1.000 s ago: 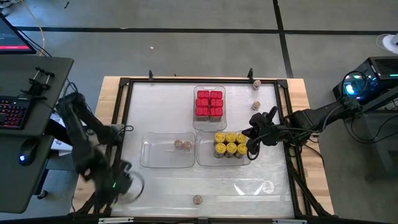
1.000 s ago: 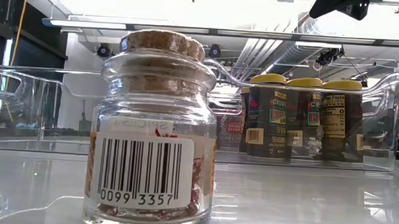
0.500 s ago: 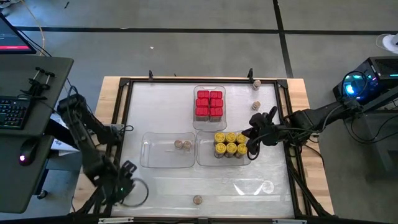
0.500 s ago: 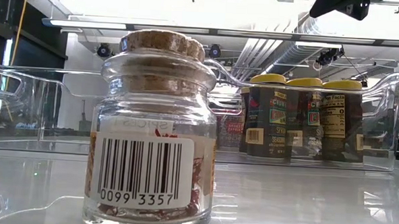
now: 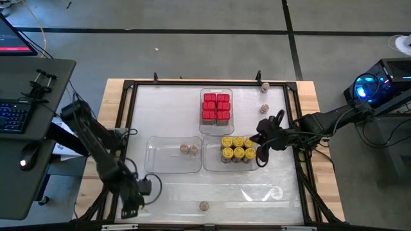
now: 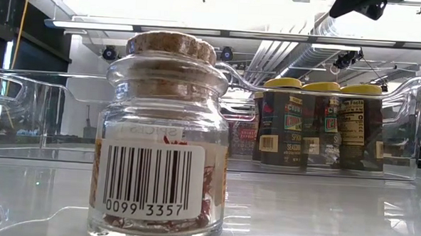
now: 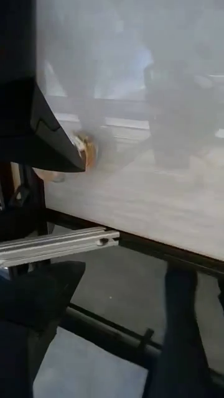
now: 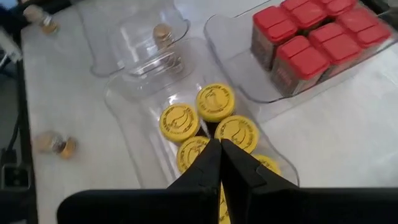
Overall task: Sort spices by type
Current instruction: Put the brown seasoning bottle into the bottom left transparent bin
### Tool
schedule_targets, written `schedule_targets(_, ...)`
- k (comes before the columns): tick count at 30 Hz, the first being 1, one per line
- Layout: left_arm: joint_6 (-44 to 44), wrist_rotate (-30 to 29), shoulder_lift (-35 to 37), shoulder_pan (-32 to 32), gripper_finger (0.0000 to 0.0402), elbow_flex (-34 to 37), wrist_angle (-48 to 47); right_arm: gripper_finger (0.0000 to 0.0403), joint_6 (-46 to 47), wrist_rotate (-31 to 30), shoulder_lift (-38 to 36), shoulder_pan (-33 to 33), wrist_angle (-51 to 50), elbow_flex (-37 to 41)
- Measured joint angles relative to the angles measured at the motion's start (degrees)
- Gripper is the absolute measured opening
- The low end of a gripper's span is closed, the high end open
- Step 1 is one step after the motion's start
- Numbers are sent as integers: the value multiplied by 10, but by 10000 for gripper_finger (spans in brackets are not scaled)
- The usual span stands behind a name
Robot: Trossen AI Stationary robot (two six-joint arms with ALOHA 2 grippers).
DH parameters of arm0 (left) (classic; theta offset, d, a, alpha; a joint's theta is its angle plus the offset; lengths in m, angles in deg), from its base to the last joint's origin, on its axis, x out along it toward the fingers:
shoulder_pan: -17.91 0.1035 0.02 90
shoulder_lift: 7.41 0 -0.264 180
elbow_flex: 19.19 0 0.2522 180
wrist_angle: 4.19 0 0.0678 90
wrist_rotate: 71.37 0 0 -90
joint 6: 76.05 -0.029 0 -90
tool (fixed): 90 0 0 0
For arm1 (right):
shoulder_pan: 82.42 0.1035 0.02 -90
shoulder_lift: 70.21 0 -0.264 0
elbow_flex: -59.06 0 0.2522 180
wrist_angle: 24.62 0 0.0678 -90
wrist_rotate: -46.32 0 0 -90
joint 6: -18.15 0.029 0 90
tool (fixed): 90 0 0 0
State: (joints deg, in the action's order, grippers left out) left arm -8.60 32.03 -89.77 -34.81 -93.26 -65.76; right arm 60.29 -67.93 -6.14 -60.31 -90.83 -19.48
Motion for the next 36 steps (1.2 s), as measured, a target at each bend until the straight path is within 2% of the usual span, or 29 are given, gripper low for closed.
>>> schedule_targets(4, -22, 31, -58, -16, 232, 0, 48, 0, -23, 34, 0, 0, 0, 0)
schedule_targets(8, -21, 43, -73, -31, 232, 0, 30, 0, -42, 58, 0, 0, 0, 0)
schedule_targets(14, -21, -18, -65, -61, 232, 0, -27, 0, -36, 58, 0, 0, 0, 0)
schedule_targets(20, -41, -28, -65, -105, 232, 0, -37, 0, -36, 57, 0, 0, 0, 0)
schedule_targets(24, -19, -59, -65, -124, 232, 0, -76, 0, -36, 56, 0, 0, 0, 0)
schedule_targets(31, -23, -97, -66, -133, 232, 0, -28, 0, -36, 56, 0, 1, 0, 0)
schedule_targets(36, -26, -98, -91, -135, 232, 0, -36, 0, -35, 56, 0, 1, 0, 0)
